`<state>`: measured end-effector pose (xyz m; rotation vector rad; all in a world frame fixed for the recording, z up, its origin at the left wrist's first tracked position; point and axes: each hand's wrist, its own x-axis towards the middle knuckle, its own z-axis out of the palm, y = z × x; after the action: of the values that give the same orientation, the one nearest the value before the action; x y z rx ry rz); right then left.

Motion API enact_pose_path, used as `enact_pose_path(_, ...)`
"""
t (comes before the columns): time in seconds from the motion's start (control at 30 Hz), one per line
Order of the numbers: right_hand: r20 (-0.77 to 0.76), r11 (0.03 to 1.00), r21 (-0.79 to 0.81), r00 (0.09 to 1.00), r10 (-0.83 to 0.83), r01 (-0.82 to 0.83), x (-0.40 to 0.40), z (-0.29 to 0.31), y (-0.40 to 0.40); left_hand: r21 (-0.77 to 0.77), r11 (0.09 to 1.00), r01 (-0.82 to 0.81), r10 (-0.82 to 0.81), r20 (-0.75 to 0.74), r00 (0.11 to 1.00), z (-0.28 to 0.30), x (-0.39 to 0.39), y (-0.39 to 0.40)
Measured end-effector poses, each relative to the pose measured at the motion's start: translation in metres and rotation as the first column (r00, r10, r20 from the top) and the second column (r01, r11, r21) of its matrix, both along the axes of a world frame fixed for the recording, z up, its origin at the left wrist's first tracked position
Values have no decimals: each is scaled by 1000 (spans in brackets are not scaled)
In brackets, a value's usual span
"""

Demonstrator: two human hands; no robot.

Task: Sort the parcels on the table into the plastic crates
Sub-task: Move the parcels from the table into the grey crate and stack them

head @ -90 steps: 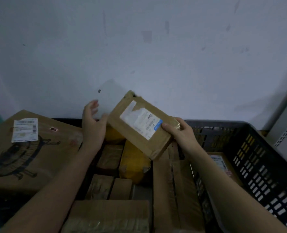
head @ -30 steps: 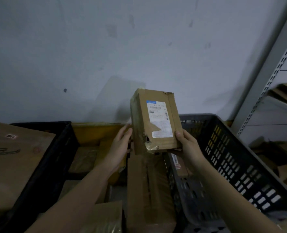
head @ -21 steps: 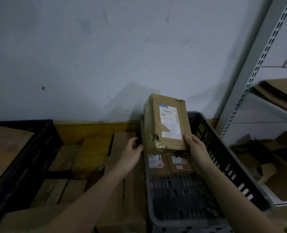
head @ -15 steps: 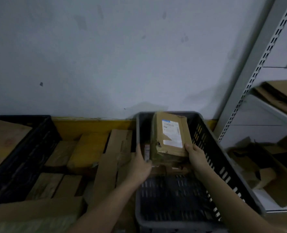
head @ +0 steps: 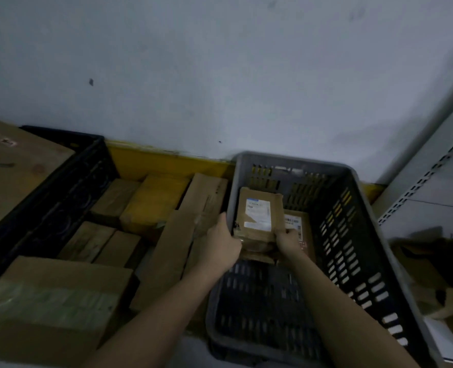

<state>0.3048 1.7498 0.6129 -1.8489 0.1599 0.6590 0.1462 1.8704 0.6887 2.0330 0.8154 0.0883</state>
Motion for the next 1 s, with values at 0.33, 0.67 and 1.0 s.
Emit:
enact_pose_path(0.33,21,962,59,963,267,-268,1,-27,-18,116,993,24,-19,-43,999,-6,5,0)
enact_pose_path(0.67,256,927,-43,893,370,-372,4,-39,-21,74,997,15,-12,-31,999,-5,7,0)
enact_pose_path(1.0,284,913,-236,875,392,-332,15,-41,-7,72,997,-16,20,-56,998,-2,6,-2)
